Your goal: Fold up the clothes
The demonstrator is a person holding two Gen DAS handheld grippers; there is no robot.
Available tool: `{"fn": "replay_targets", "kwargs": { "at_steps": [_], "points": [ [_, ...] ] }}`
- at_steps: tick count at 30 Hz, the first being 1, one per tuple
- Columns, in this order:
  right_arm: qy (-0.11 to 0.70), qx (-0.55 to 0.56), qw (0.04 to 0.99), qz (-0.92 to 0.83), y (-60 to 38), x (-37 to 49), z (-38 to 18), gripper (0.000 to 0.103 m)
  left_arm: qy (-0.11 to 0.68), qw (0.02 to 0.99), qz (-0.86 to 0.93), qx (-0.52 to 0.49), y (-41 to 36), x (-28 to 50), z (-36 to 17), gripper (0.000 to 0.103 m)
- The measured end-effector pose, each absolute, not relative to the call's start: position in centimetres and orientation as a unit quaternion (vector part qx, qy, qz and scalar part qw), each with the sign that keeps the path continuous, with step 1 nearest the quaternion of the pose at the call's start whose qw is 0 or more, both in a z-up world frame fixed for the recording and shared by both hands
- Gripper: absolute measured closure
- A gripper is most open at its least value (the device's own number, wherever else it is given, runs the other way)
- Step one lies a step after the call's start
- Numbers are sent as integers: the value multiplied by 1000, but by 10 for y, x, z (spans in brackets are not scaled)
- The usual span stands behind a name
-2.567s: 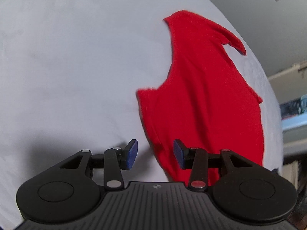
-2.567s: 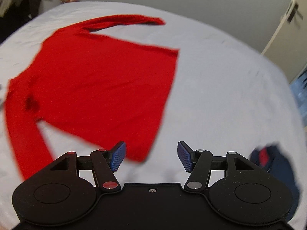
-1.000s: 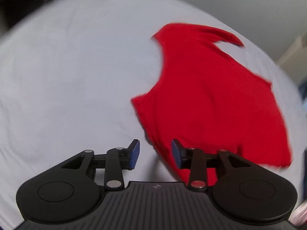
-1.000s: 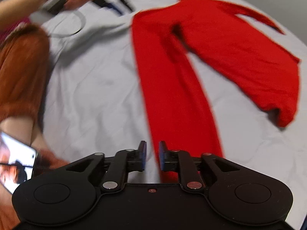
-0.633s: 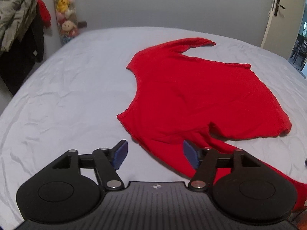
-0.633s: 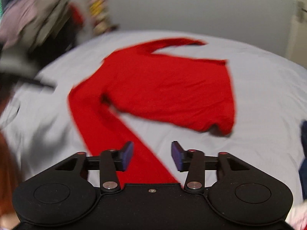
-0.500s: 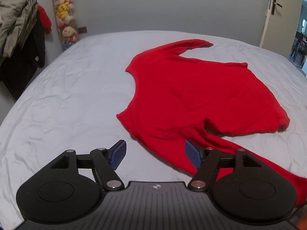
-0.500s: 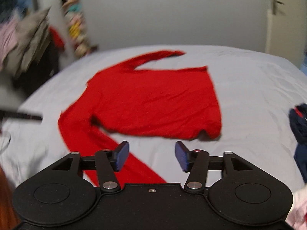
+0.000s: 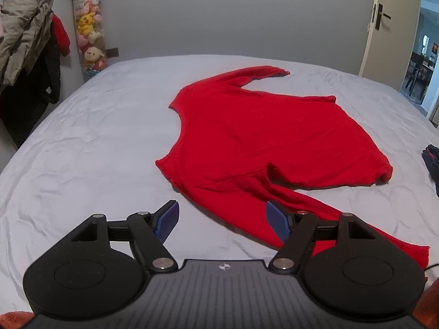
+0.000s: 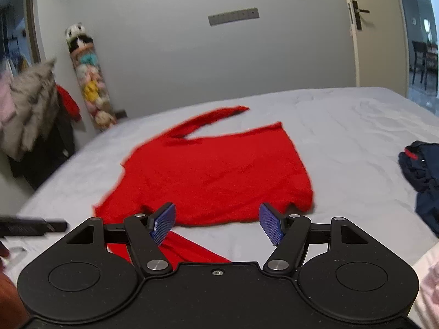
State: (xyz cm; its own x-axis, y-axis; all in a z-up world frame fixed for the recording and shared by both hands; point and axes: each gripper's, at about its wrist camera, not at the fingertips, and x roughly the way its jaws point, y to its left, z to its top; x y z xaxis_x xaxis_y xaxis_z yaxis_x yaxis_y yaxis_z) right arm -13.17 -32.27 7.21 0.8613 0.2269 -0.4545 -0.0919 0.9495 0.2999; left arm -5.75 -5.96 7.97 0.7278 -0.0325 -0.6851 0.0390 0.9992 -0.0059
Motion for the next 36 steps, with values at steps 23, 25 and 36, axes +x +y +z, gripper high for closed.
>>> {"fn": "replay_targets", "kwargs": {
  "at_steps": [23, 25, 36],
  "points": [
    [248, 113, 962, -25, -330, -137, 21, 17, 386, 922, 13, -5, -48, -53, 32, 33],
    [244, 120, 962, -25, -332, -137, 19, 17, 389, 921, 15, -5, -48, -54, 29, 33],
    [257, 125, 958, -32, -330, -132, 15, 17, 405, 914, 21, 16, -51, -55, 19, 33]
  ]
}}
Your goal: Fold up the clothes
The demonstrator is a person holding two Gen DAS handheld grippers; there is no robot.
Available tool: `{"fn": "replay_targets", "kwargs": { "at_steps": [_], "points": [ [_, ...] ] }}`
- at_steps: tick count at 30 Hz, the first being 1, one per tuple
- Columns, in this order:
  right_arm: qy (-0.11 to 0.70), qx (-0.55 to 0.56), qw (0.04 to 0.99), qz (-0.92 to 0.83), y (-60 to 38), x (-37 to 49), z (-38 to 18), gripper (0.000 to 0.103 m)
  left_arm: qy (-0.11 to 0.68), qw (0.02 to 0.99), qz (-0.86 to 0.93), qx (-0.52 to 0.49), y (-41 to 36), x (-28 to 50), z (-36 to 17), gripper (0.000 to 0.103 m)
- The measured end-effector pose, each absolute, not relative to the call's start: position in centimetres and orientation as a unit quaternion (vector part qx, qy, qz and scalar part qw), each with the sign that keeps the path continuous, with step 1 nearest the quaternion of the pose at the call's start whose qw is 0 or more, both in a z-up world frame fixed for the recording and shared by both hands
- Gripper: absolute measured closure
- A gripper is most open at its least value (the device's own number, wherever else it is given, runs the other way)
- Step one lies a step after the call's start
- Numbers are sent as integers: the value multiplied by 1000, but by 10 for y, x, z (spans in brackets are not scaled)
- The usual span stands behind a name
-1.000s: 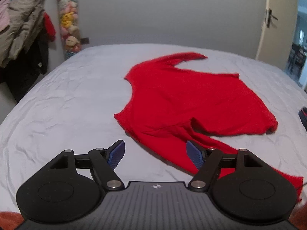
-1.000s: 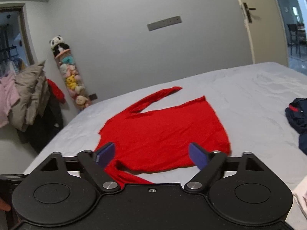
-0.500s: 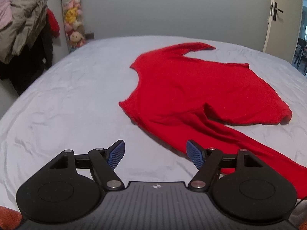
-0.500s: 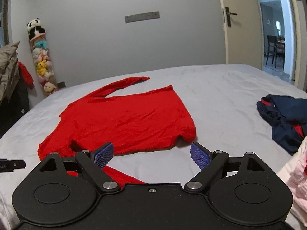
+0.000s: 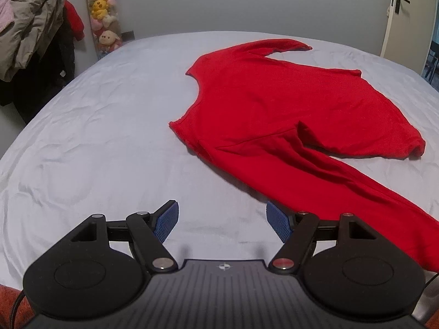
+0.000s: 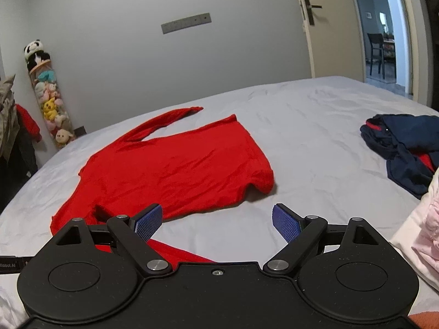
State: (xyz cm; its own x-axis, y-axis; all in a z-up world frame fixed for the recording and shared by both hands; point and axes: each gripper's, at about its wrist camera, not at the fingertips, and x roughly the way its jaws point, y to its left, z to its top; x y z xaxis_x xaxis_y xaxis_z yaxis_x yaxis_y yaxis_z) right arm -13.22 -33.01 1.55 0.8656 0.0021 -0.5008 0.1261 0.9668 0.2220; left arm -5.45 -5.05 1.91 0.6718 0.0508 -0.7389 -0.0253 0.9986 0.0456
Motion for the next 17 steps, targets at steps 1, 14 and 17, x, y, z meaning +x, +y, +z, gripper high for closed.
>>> {"fn": "replay_targets", "kwargs": {
  "at_steps": [1, 14, 17],
  "points": [
    [257, 124, 958, -32, -331, -132, 16, 17, 406, 914, 22, 17, -50, -54, 18, 33],
    [258, 115, 959, -29, -328, -129, 16, 17, 408, 913, 19, 16, -46, -53, 18, 32],
    [259, 114, 959, -29, -327, -128, 16, 17, 407, 913, 21, 14, -46, -53, 18, 31]
  ]
}}
